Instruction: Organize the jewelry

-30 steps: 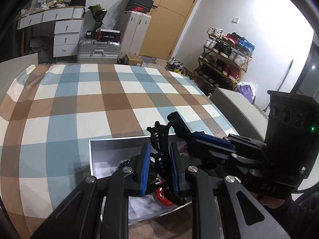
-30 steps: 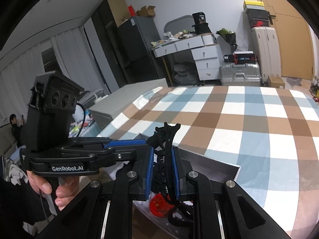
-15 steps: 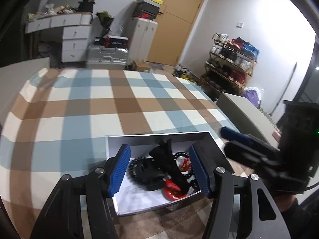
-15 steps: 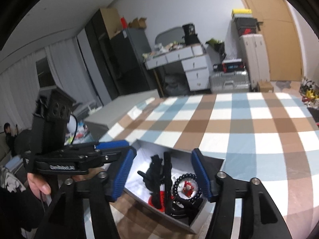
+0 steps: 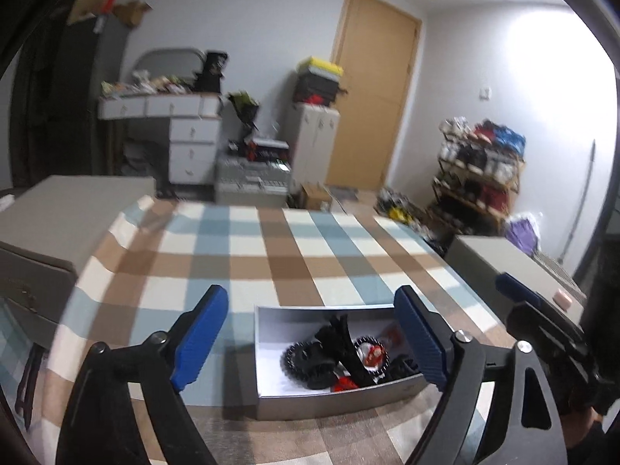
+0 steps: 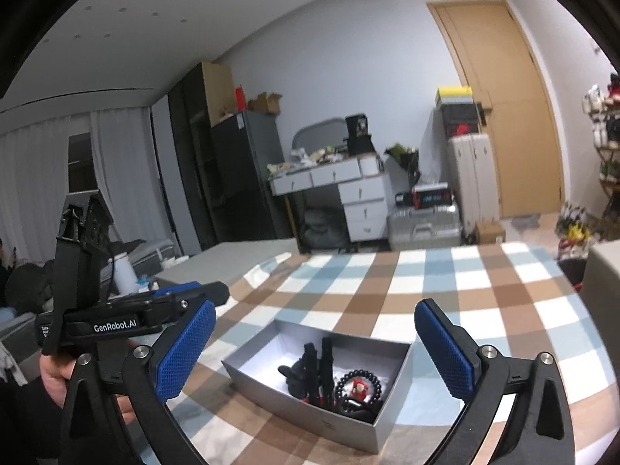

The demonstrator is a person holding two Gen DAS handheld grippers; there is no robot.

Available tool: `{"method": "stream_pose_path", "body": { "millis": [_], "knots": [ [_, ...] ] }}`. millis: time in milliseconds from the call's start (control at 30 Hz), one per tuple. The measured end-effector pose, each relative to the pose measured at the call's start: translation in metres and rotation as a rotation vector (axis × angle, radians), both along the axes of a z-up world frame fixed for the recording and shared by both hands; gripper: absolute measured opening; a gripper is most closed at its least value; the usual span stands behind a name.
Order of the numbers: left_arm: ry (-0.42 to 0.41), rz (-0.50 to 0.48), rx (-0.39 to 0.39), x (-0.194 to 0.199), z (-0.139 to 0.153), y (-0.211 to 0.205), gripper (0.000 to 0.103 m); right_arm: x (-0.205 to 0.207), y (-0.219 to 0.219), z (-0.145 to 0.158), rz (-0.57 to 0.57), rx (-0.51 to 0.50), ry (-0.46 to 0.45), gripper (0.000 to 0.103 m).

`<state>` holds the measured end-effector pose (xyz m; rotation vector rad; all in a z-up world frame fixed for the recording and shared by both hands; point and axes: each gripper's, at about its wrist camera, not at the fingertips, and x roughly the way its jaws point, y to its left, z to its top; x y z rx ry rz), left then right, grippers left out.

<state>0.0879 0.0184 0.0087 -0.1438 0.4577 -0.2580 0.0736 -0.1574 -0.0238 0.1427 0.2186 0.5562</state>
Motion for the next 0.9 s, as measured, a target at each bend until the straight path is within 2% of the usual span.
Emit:
{"method": "stream_pose_path", "body": {
  "millis": [33, 100, 233, 433, 567, 900],
  "knots": [
    [-0.019, 0.027, -0.001, -0.003, 0.001, 0.001, 0.096, -0.004, 0.000, 0.001, -0.006, -0.004, -0.010, 0.103],
    [-0.077, 0.077, 0.003, -0.012, 0.003, 0.002, 0.102, -0.011, 0.001, 0.002, -0.014, -0.009, -0.031, 0.103],
    [-0.144, 0.135, 0.058, -0.020, 0.006, -0.001, 0.102, -0.026, 0.002, 0.003, -0.045, -0.028, -0.079, 0.103],
    [-0.205, 0.163, 0.084, -0.030, 0.002, -0.001, 0.102, -0.042, -0.001, 0.004, -0.044, -0.014, -0.122, 0.103],
    [-0.205, 0.188, 0.095, -0.035, -0.002, -0.001, 0.102, -0.050, 0.000, -0.001, -0.080, -0.035, -0.154, 0.103],
    [-0.173, 0.213, 0.108, -0.033, -0.022, 0.001, 0.102, -0.049, -0.001, -0.027, -0.162, -0.123, -0.150, 0.103]
  ]
}}
